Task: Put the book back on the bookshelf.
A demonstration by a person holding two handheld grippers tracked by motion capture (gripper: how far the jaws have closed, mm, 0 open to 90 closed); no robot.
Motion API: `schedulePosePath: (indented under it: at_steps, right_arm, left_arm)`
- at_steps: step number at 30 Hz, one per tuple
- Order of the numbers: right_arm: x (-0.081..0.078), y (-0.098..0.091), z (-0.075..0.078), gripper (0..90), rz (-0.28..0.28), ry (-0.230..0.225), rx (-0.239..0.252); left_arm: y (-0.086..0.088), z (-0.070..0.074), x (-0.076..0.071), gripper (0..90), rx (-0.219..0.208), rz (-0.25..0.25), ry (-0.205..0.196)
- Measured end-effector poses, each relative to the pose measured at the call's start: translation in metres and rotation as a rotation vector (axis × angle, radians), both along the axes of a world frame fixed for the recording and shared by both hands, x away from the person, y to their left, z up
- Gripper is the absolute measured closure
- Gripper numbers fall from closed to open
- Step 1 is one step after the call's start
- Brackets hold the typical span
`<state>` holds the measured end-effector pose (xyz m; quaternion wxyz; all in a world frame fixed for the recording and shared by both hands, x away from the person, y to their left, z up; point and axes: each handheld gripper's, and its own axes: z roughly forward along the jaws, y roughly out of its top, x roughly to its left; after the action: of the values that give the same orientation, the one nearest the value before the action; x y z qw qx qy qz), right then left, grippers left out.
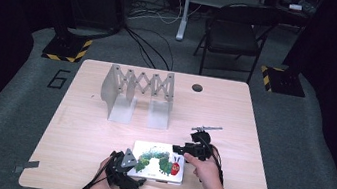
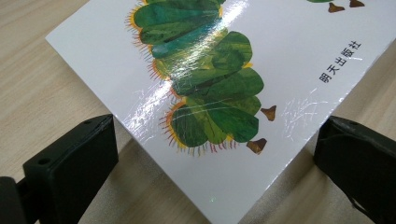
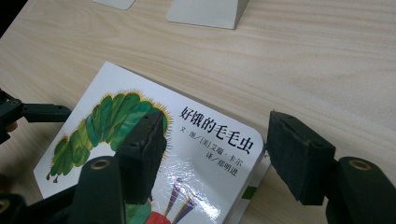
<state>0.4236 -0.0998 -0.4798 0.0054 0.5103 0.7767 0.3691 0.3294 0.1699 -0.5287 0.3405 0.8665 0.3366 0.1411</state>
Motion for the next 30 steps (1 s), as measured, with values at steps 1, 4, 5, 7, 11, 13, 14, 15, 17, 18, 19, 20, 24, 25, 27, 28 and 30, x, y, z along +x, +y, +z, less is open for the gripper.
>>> schedulePosePath:
  at_steps: [1,4,5,7,11,13,14,15,17,18,19,20,24,25,27,28,30]
  right_arm:
    - [0.0,0.0,0.001,36.9,0.0,0.003,-0.005]
    - [-0.001,0.001,0.003,36.8,0.005,-0.002,-0.012]
    - [-0.002,0.001,0.003,36.8,0.003,0.0,-0.012]
    - [-0.002,0.002,0.005,36.8,0.0,-0.005,-0.012]
    - [-0.003,0.003,0.009,36.8,0.002,-0.018,-0.023]
    - [-0.004,0.005,0.012,36.8,0.003,-0.023,-0.024]
    - [-0.005,0.005,0.014,36.8,0.002,-0.022,-0.024]
    - [-0.005,0.005,0.015,36.8,0.0,-0.026,-0.023]
    - [-0.005,0.006,0.016,36.8,0.002,-0.036,-0.022]
    - [-0.006,0.006,0.017,36.8,-0.004,-0.032,-0.021]
    - [-0.006,0.006,0.019,36.8,-0.001,-0.029,-0.024]
    - [-0.006,0.007,0.019,36.8,-0.003,-0.032,-0.022]
    - [-0.006,0.008,0.023,36.8,0.002,-0.05,-0.017]
    - [-0.007,0.008,0.024,36.9,0.003,-0.057,-0.017]
    - [-0.007,0.007,0.024,36.9,0.006,-0.065,-0.021]
    - [-0.007,0.008,0.025,36.9,0.004,-0.064,-0.016]
    - [-0.007,0.008,0.025,37.0,0.004,-0.067,-0.017]
  left_arm:
    - [0.0,0.0,0.0,0.0,0.001,0.0,0.001]
    - [-0.001,0.0,0.0,0.0,-0.005,0.002,0.001]
    - [0.0,0.0,0.0,0.0,-0.002,-0.004,0.005]
    - [0.0,0.0,0.0,0.0,0.0,-0.002,0.004]
    - [-0.001,0.001,0.001,0.0,0.003,0.005,0.007]
    - [-0.001,0.001,0.001,0.0,0.006,0.008,0.006]
    - [-0.001,0.001,0.001,0.0,0.008,0.007,0.008]
    - [-0.001,0.001,0.001,0.0,0.008,0.007,0.008]
    - [-0.001,0.001,0.001,0.0,0.006,0.008,0.01]
    - [-0.001,0.001,0.001,0.0,0.005,0.008,0.009]
    - [-0.001,0.001,0.001,0.0,0.01,0.006,0.009]
    - [-0.001,0.001,0.001,0.0,0.01,0.008,0.009]
    - [-0.003,0.001,0.001,0.0,0.01,0.032,0.009]
    - [-0.004,0.001,0.001,0.0,0.009,0.044,0.009]
    - [-0.005,0.001,0.001,0.0,0.006,0.06,0.006]
    - [-0.006,0.001,0.001,0.0,0.007,0.063,0.006]
    - [-0.006,0.001,0.0,0.0,0.009,0.067,0.007]
